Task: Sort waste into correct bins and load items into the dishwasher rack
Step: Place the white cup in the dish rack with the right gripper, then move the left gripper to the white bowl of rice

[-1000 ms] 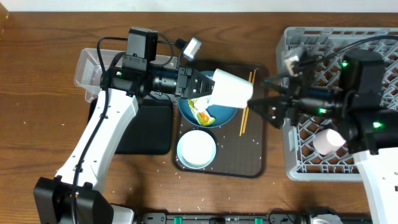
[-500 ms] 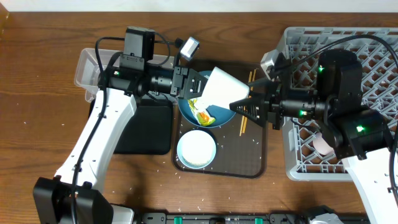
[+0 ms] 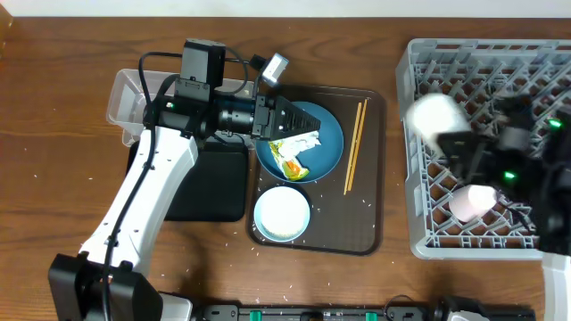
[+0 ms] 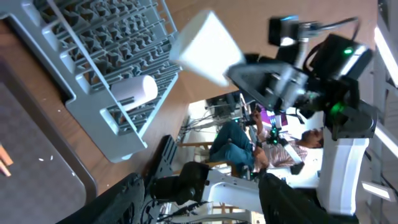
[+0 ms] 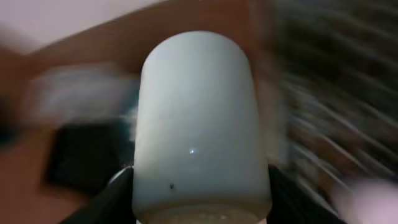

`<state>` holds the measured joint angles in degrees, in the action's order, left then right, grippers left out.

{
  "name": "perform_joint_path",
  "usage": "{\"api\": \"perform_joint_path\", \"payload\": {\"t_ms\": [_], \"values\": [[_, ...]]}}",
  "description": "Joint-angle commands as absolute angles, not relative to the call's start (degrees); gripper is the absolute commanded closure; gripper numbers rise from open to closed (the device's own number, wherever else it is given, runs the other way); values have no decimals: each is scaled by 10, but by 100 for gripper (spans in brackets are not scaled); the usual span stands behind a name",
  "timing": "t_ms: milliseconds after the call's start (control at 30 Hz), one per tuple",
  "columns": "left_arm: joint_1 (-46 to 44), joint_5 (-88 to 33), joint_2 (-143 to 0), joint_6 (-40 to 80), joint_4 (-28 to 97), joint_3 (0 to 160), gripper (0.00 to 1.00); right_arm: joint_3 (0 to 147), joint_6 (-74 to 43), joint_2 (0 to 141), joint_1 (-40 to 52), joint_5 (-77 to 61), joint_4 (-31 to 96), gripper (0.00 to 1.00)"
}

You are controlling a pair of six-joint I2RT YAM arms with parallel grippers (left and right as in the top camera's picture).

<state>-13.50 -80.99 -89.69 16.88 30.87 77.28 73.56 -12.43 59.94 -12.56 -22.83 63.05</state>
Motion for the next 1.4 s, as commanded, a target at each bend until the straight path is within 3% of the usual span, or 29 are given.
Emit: {"api": "perform_joint_path", "payload": {"t_ms": [0, 167, 300, 600, 767, 967, 1100, 1367], "values": [[-135, -801, -894, 166, 308, 774, 37, 743, -225, 601, -222, -30, 676, 59], [-135, -799, -894, 166, 308, 774, 37, 742, -268, 650, -364, -26, 691, 59], [-135, -799, -894, 166, 308, 774, 37, 742, -267, 716, -413, -53, 699, 61], [-135, -798, -894, 166, 309, 774, 37, 742, -254, 852, -416, -112, 700, 58], [-136, -799, -894, 166, 311, 774, 37, 743, -257, 868, -416, -99, 666, 36], [-136, -792, -894, 166, 324, 774, 37, 757, -192, 833, -414, -223, 665, 20], [-145, -713, -892, 166, 365, 774, 36, 757, -158, 783, -393, -293, 670, 21], [-187, -614, -889, 140, 420, 774, 37, 757, -156, 690, -348, -246, 675, 25]]}}
